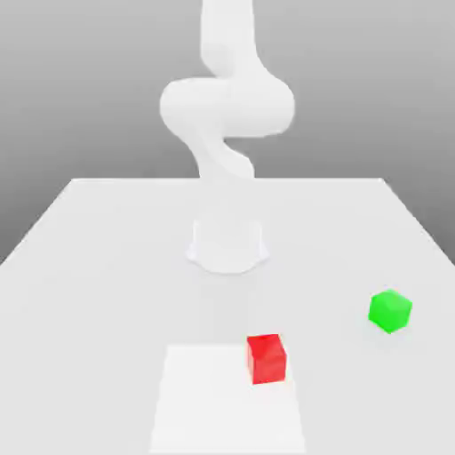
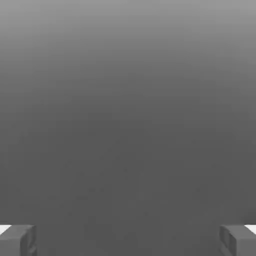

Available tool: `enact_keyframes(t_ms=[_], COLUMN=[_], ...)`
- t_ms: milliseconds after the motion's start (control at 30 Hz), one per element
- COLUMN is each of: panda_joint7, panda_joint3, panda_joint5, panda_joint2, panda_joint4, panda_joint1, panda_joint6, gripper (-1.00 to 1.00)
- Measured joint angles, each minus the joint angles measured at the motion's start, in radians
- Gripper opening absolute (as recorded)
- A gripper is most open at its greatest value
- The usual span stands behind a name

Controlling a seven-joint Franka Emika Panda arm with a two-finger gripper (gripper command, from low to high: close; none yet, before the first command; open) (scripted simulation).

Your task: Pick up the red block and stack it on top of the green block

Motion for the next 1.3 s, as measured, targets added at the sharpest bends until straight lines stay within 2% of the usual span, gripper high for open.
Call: enact_keyframes(t_ms=[633,1067,1167,1300], panda_joint7=[-0.861,-1.423,-1.495,-1.594], panda_joint3=[-0.234,-0.292,-0.28,-0.215], panda_joint5=[0.0,-0.025,0.024,0.153], panda_joint2=[0.413,0.689,0.763,0.872], panda_joint4=[-0.293,-0.49,-0.491,-0.475], panda_joint1=[0.314,0.432,0.438,0.403], panda_joint6=[0.272,0.457,0.515,0.603], gripper=[0.0,0.0,0.0,0.0])
